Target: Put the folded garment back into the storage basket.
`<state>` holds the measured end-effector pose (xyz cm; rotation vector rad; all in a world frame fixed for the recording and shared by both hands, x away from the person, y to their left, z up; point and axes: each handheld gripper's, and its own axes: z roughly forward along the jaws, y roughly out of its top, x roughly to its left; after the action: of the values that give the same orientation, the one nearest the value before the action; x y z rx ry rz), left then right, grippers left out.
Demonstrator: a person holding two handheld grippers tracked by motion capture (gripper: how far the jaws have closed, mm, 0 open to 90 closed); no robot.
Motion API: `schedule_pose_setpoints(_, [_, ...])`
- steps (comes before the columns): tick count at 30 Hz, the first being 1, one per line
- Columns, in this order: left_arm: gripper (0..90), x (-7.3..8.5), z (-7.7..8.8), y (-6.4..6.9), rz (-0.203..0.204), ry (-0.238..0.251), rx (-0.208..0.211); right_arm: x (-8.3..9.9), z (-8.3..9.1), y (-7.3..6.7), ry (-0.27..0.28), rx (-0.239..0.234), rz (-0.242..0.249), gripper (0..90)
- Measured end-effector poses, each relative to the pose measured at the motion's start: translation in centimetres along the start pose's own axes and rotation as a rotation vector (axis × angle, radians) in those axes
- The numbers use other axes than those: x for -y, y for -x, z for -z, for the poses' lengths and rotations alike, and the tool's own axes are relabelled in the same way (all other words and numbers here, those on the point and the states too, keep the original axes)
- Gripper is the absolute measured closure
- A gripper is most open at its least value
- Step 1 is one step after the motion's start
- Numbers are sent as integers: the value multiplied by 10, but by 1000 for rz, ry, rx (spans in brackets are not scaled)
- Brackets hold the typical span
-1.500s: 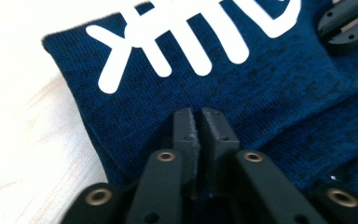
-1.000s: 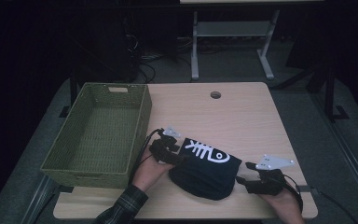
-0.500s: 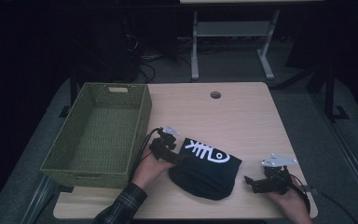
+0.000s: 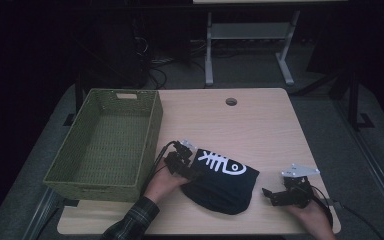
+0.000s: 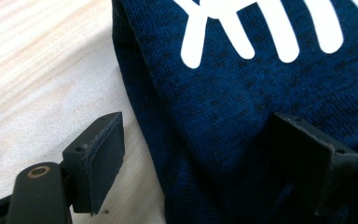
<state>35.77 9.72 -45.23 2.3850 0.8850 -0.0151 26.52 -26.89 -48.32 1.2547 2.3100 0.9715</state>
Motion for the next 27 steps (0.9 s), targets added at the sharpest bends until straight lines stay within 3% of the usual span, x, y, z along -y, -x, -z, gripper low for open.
schedule_pose_setpoints(8, [209,-2,-1,3,-1,-21,-10,0,0,0,0,-1,0,21])
schedule_pose_setpoints(11, [277,-2,-1,4,-8,-25,5,0,0,0,0,-2,3,21])
schedule_pose_setpoints(16, [480,-3,0,4,-11,-29,72,0,0,0,0,-5,6,21])
schedule_pose_setpoints(22, [625,-4,-2,2,-5,-43,104,0,0,0,0,-8,9,21])
schedule_pose_setpoints(27, [685,-6,-2,1,-4,-56,119,0,0,0,1,-8,9,21])
